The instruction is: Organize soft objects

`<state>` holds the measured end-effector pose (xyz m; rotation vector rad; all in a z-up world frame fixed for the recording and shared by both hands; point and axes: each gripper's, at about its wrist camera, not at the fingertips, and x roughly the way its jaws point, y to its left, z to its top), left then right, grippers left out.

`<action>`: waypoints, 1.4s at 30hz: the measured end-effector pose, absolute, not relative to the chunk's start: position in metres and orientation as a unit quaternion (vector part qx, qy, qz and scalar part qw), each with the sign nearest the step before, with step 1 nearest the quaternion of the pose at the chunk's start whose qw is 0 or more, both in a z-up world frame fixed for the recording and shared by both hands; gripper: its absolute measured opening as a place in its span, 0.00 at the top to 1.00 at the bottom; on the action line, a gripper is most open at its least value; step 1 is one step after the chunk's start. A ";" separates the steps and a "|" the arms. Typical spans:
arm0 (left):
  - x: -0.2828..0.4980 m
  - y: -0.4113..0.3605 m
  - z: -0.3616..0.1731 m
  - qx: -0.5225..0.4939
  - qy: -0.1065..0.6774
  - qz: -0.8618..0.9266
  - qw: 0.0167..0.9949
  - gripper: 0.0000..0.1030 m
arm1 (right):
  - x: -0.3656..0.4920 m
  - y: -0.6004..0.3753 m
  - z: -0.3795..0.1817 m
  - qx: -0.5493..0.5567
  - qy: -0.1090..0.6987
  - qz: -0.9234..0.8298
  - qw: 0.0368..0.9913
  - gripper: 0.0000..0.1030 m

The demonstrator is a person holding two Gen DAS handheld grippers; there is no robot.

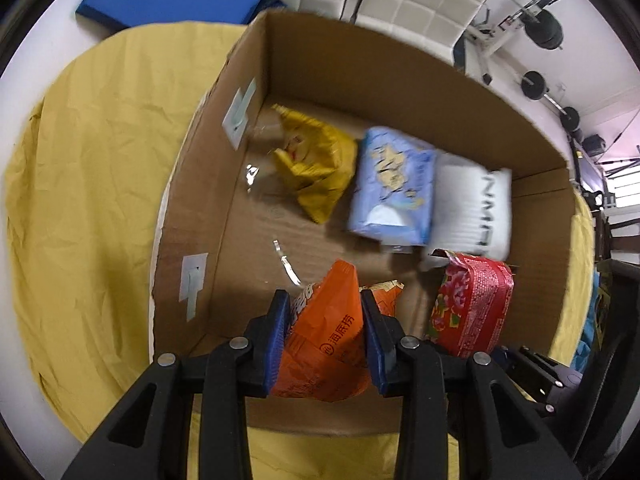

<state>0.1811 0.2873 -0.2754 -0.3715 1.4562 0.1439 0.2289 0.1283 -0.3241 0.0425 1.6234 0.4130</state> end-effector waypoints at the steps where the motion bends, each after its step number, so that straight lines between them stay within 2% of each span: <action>1: 0.181 0.289 -0.281 -0.166 0.664 0.068 0.726 0.69 | 0.228 0.133 -0.330 0.015 0.723 0.182 0.666 0.53; 14: 0.185 0.296 -0.312 -0.132 0.682 0.082 0.715 0.69 | 0.221 0.164 -0.376 0.017 0.752 0.160 0.640 0.53; 23: 0.188 0.293 -0.315 -0.124 0.689 0.073 0.710 0.68 | 0.228 0.161 -0.401 0.012 0.752 0.140 0.644 0.51; 31: 0.186 0.291 -0.320 -0.120 0.699 0.069 0.702 0.66 | 0.223 0.156 -0.391 0.000 0.741 0.131 0.658 0.48; 33: 0.183 0.289 -0.316 -0.117 0.699 0.068 0.702 0.66 | 0.223 0.155 -0.386 -0.003 0.737 0.128 0.664 0.42; 36: 0.181 0.286 -0.309 -0.113 0.694 0.067 0.707 0.61 | 0.222 0.153 -0.376 -0.008 0.726 0.122 0.677 0.36; 40: 0.178 0.283 -0.296 -0.110 0.683 0.069 0.718 0.45 | 0.222 0.142 -0.364 -0.017 0.713 0.113 0.691 0.35; 41: 0.177 0.282 -0.293 -0.110 0.681 0.069 0.721 0.41 | 0.223 0.141 -0.362 -0.019 0.711 0.110 0.694 0.33; 42: 0.177 0.281 -0.289 -0.108 0.676 0.070 0.725 0.39 | 0.224 0.139 -0.357 -0.022 0.708 0.105 0.698 0.27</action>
